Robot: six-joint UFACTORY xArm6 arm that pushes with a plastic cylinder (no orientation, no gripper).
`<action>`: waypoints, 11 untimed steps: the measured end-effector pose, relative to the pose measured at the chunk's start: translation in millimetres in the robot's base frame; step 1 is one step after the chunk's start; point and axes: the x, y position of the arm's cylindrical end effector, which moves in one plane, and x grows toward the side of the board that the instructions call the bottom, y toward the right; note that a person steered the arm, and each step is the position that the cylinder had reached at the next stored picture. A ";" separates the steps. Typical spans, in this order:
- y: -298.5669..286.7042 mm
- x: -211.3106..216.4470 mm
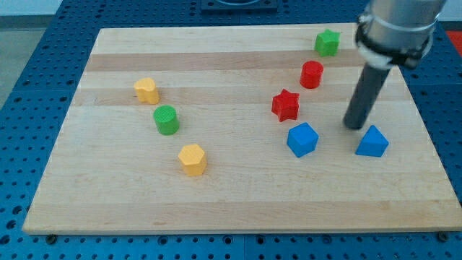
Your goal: Slide the triangle horizontal to the hexagon
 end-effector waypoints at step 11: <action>128.2 24.3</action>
